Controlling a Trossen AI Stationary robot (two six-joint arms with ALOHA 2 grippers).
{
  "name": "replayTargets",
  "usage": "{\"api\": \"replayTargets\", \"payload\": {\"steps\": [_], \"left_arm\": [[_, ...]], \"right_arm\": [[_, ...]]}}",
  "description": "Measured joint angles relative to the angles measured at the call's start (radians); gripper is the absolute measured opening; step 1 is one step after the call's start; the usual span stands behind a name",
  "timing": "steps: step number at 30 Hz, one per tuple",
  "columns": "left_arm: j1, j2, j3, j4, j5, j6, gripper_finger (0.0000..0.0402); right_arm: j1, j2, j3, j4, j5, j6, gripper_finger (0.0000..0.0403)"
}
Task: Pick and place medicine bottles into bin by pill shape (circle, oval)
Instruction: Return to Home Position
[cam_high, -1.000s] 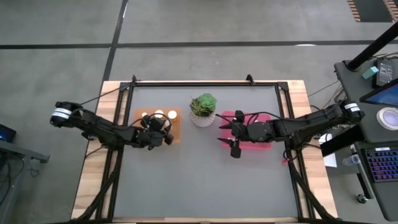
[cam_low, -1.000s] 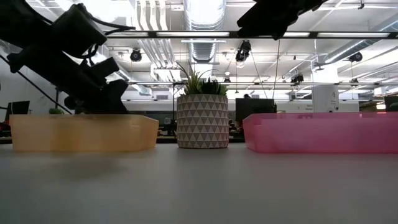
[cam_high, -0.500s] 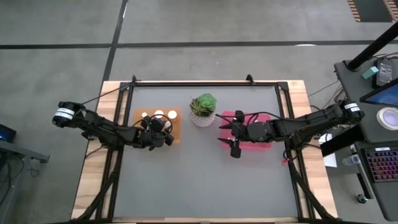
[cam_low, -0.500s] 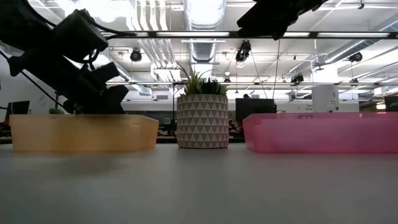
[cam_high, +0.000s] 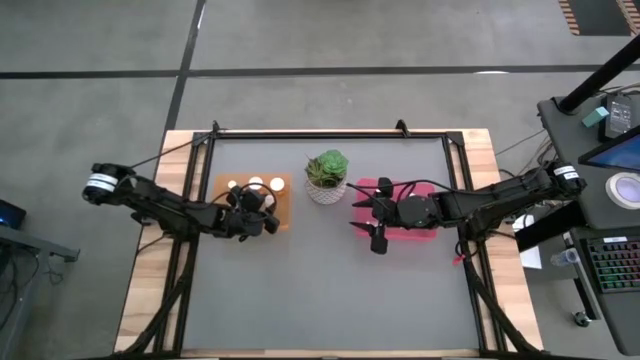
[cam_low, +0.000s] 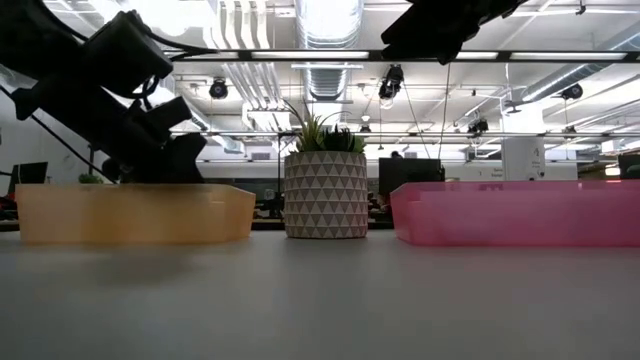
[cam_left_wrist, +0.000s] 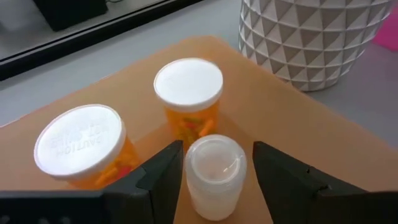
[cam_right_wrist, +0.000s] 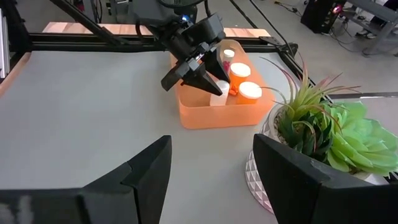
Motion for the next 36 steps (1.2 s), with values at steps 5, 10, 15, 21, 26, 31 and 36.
{"api": "replayTargets", "payload": {"steps": [5, 10, 15, 21, 26, 31, 36], "left_arm": [[0.000, -0.035, 0.000, -0.007, 0.008, 0.024, 0.0180], [0.000, -0.084, 0.000, -0.006, 0.038, 0.057, 0.0180], [0.000, -0.156, 0.000, -0.003, 0.069, 0.104, 0.0180], [0.000, -0.272, 0.000, 0.008, 0.115, 0.155, 0.0180], [-0.005, -0.351, -0.001, 0.097, 0.176, 0.248, 0.0180], [-0.005, -0.389, 0.018, 0.217, 0.265, 0.401, 0.0180], [-0.005, -0.397, 0.056, 0.270, 0.329, 0.510, 0.0180]], "right_arm": [[0.000, 0.000, 0.000, -0.003, 0.000, 0.000, 0.0219], [0.000, 0.000, 0.000, -0.008, 0.000, -0.003, 0.0219], [0.002, 0.000, -0.002, 0.011, -0.001, -0.056, 0.0219], [0.002, 0.000, -0.058, 0.130, -0.001, -0.130, 0.0219], [0.002, 0.000, -0.080, 0.158, -0.002, -0.183, 0.0219], [0.002, -0.002, -0.102, 0.213, -0.007, -0.219, 0.0219], [0.001, -0.029, -0.152, 0.291, -0.060, -0.254, 0.0219]]}}
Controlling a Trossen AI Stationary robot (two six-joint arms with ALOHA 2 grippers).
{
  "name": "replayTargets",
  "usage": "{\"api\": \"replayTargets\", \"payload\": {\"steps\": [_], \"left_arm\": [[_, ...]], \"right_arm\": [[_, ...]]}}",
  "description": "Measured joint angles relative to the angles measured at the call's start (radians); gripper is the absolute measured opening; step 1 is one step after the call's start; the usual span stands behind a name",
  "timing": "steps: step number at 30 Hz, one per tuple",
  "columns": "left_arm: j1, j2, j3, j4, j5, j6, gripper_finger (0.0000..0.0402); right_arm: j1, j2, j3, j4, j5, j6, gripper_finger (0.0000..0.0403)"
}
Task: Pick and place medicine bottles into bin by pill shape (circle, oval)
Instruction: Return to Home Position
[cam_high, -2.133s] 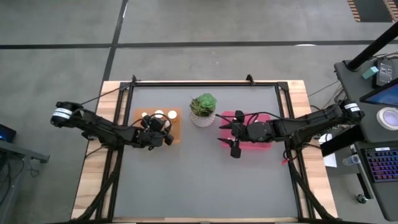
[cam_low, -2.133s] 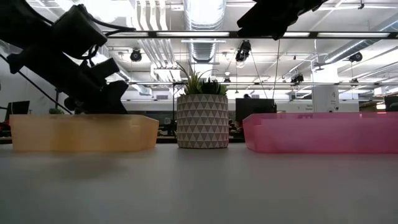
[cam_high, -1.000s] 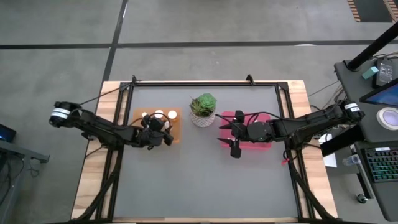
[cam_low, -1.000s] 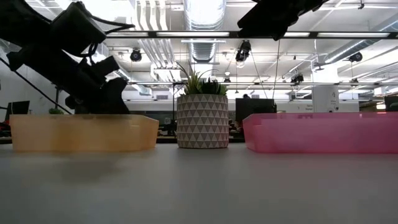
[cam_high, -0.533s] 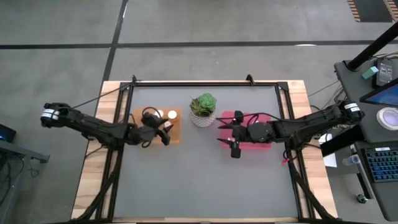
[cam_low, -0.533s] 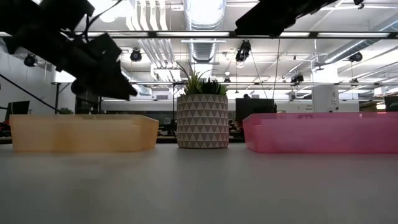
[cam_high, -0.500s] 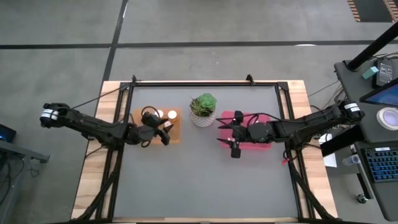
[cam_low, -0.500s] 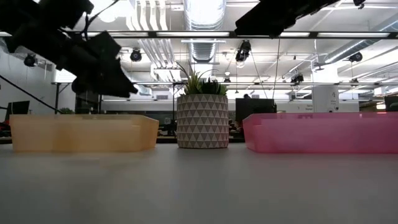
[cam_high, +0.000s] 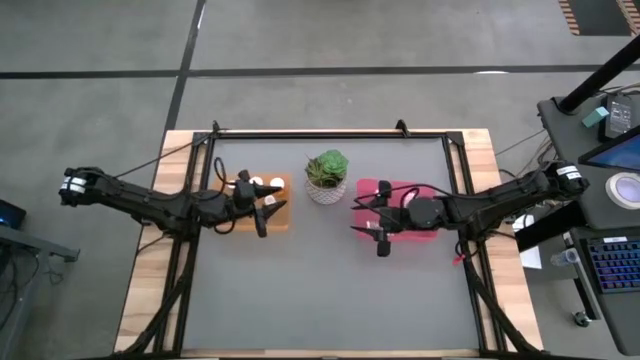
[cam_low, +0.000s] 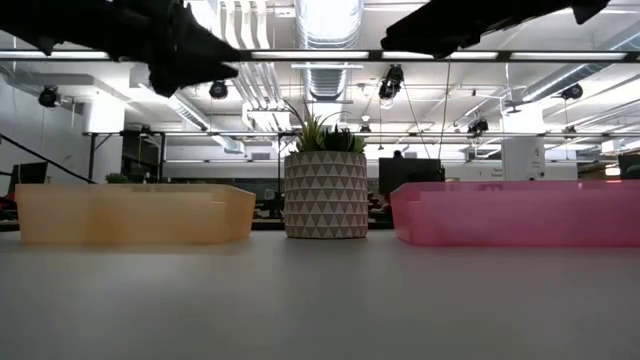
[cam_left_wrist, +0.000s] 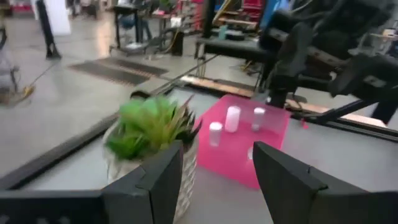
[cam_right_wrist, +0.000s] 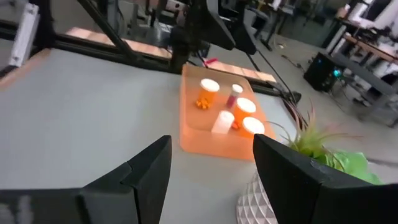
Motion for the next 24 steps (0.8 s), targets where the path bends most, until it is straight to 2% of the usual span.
{"api": "replayTargets", "payload": {"steps": [11, 24], "left_arm": [[0.000, -0.013, 0.080, -0.008, 0.054, 0.190, 0.0180], [-0.001, -0.097, 0.107, -0.011, 0.136, 0.247, 0.0180]], "right_arm": [[0.000, -0.167, -0.132, 0.079, -0.002, -0.012, 0.0219], [-0.005, -0.352, -0.240, 0.115, 0.006, 0.005, 0.0219]]}}
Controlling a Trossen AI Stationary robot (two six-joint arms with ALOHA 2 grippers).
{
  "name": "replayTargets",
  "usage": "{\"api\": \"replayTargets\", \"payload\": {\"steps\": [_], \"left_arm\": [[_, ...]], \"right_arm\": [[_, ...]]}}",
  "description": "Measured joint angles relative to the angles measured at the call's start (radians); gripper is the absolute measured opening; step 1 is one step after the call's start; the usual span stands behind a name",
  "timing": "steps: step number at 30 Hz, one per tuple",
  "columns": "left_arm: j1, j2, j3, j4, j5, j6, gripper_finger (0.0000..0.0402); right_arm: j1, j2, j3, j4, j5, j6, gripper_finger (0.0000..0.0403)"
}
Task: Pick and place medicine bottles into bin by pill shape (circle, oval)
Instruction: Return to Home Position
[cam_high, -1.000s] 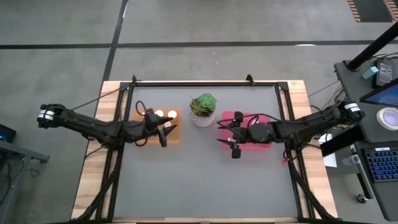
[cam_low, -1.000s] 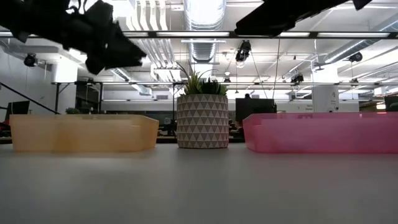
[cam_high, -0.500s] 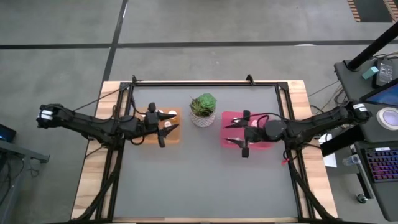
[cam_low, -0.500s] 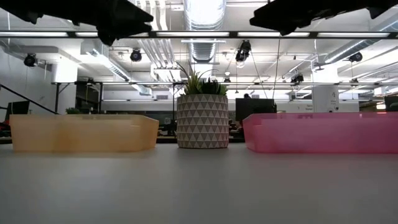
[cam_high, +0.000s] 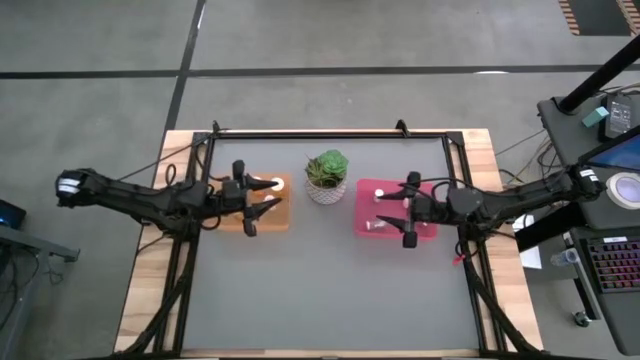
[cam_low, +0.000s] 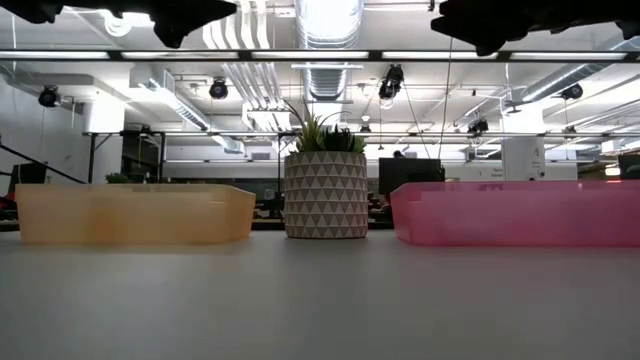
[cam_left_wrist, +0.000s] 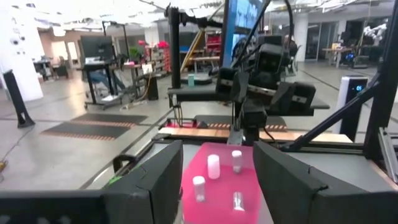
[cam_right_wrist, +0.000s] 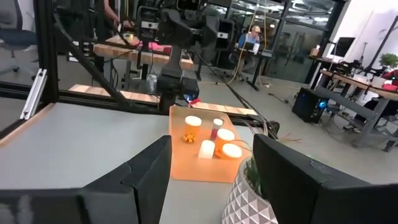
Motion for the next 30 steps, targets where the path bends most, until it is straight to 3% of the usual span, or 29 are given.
{"api": "replayTargets", "payload": {"steps": [4, 10, 18, 30], "left_arm": [[0.000, -0.035, -0.003, -0.005, 0.000, 0.021, 0.0180], [0.002, -0.042, -0.009, -0.006, 0.000, 0.034, 0.0180], [0.002, -0.035, -0.009, -0.004, 0.000, 0.073, 0.0180], [0.004, -0.133, -0.015, -0.131, 0.001, 0.165, 0.0172]], "right_arm": [[0.000, -0.011, -0.018, 0.028, -0.002, -0.004, 0.0219], [-0.002, 0.010, -0.052, 0.202, -0.060, -0.042, 0.0219], [-0.020, -0.012, -0.150, 0.412, -0.053, -0.135, 0.0219], [-0.117, -0.156, -0.264, 0.428, -0.052, -0.103, 0.0219]]}}
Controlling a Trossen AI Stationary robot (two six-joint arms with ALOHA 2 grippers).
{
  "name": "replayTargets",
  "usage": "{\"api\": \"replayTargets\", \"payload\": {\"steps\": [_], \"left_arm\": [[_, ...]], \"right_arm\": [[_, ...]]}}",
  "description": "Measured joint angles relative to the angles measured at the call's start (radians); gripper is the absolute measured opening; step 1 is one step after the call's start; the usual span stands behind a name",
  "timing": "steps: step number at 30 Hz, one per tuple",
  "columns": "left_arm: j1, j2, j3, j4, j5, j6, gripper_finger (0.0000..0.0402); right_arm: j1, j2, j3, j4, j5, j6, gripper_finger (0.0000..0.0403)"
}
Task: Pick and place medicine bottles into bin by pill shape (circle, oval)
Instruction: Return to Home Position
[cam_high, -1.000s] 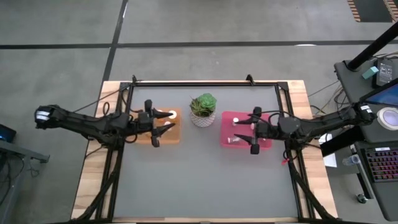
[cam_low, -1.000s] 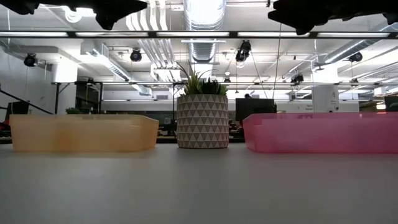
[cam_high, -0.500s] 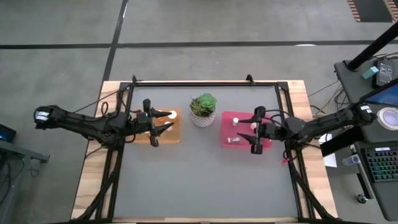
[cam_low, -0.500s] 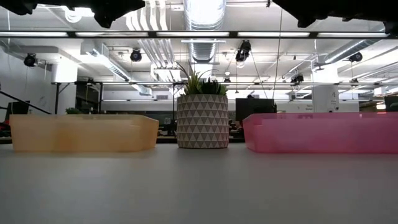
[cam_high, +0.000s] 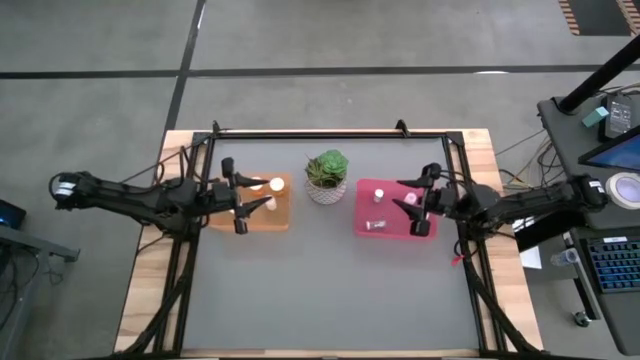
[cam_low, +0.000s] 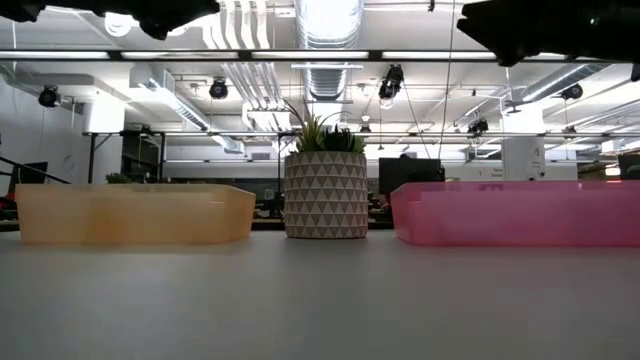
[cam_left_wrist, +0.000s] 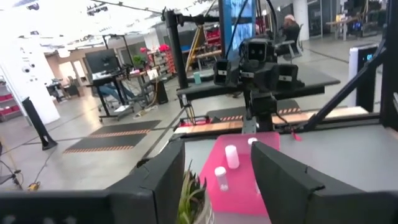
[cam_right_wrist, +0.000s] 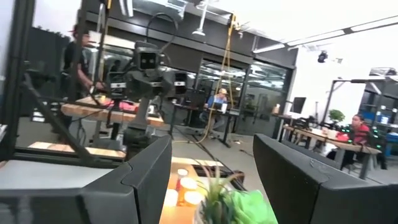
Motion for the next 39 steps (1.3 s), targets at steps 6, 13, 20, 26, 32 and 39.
{"api": "replayTargets", "payload": {"steps": [6, 13, 20, 26, 32, 39], "left_arm": [[0.000, -0.063, -0.002, -0.083, 0.000, -0.003, 0.0131], [0.000, -0.133, -0.019, -0.134, -0.001, -0.006, 0.0078], [0.000, -0.171, -0.020, -0.186, 0.000, -0.011, 0.0041], [0.000, -0.190, -0.034, -0.217, 0.000, -0.011, 0.0017], [0.000, -0.260, -0.096, -0.216, 0.000, -0.019, 0.0002], [0.000, -0.392, -0.170, -0.218, -0.001, -0.037, 0.0001]], "right_arm": [[-0.027, -0.045, -0.027, -0.010, 0.000, 0.013, 0.0219], [-0.028, -0.094, -0.038, -0.050, 0.000, 0.013, 0.0219], [-0.028, -0.160, -0.024, -0.165, 0.004, 0.012, 0.0219], [-0.028, -0.230, -0.020, -0.260, 0.029, 0.009, 0.0219], [-0.028, -0.315, -0.020, -0.356, 0.061, 0.011, 0.0219], [-0.028, -0.418, -0.020, -0.491, 0.088, 0.002, 0.0219]]}}
